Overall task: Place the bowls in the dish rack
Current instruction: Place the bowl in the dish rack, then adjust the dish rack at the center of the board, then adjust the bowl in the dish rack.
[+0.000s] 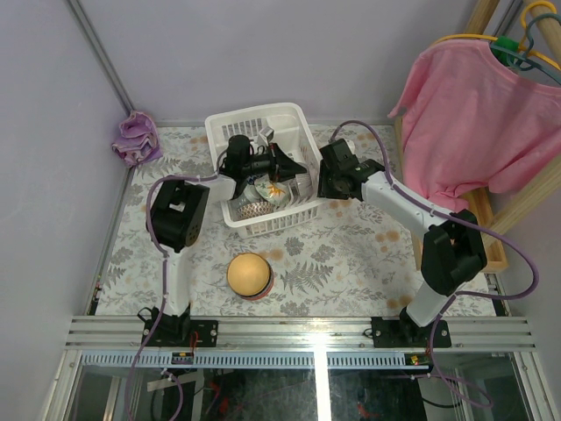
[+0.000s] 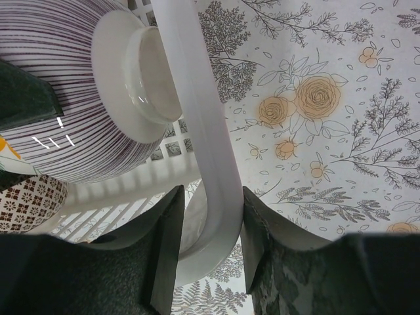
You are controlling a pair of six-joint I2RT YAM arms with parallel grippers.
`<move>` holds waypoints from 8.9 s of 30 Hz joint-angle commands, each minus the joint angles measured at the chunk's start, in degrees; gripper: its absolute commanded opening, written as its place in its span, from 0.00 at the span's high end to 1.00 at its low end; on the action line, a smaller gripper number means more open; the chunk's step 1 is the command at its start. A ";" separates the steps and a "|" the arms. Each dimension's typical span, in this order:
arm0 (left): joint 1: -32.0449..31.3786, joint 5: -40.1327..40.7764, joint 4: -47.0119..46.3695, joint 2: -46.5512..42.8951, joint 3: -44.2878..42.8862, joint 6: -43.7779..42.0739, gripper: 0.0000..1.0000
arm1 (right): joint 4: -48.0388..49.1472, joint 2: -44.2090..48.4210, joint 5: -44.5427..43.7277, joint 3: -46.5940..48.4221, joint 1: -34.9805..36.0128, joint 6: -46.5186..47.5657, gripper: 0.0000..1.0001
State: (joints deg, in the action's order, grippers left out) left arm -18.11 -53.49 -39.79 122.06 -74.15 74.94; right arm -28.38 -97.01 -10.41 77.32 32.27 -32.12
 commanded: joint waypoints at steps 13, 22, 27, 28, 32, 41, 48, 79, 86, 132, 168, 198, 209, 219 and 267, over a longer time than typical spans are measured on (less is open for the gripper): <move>0.09 6.05 31.17 0.06 -0.14 -20.36 0.70 | -1.05 -1.28 1.89 1.62 2.45 3.16 0.57; 0.07 9.92 43.51 -1.71 -3.31 -28.76 0.65 | -0.92 -0.71 1.80 1.38 2.45 3.44 0.57; 0.18 12.64 51.27 -2.27 -6.52 -32.94 0.60 | -0.92 -0.49 2.13 1.20 2.45 3.59 0.57; 0.18 13.35 52.80 -2.38 -7.22 -34.04 0.59 | -0.95 -0.54 2.22 1.17 2.45 3.54 0.56; 0.26 16.27 58.78 -2.98 -9.63 -36.51 0.57 | -0.90 -0.22 2.41 1.12 2.45 3.56 0.56; 0.80 20.39 66.76 -4.45 -13.32 -40.48 0.53 | -0.89 0.26 2.85 0.89 2.45 3.48 0.57; 0.80 21.59 69.43 -6.04 -14.68 -41.81 0.51 | -0.60 0.60 3.12 0.34 2.45 3.35 0.57; 0.95 22.43 75.12 -11.98 -21.80 -45.06 0.37 | -0.97 0.92 4.28 0.86 2.45 3.89 0.56; 0.73 20.82 76.57 -14.15 -21.00 -47.75 0.38 | -1.45 0.54 4.39 1.45 2.46 4.32 0.56; -6.68 19.35 88.30 -7.97 -24.24 -63.44 1.00 | -0.79 0.81 6.38 -1.02 2.09 3.27 0.60; -5.09 15.14 85.96 -15.12 -21.95 -60.32 0.85 | -1.80 11.81 -3.74 -15.04 16.95 -16.96 0.55; -7.52 17.20 89.84 -18.64 -10.03 -65.27 0.69 | -2.06 14.75 2.09 -14.01 9.37 -7.43 0.47; -8.26 17.07 89.18 -17.88 -8.91 -64.71 1.00 | -1.33 15.16 4.06 -14.60 6.96 -6.72 0.47; -7.55 12.46 89.40 -18.35 -12.82 -63.14 1.00 | -2.55 14.57 4.35 -12.84 6.32 -6.00 0.47; -1.41 13.83 9.73 -41.35 26.46 -1.89 1.00 | -5.84 15.48 5.16 -7.36 5.26 -5.25 0.47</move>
State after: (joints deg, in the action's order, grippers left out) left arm -19.84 -47.94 -13.89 83.92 -52.23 63.09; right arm -32.40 -83.72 -3.97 67.37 38.17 -38.54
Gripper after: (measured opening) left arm 0.020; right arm 0.534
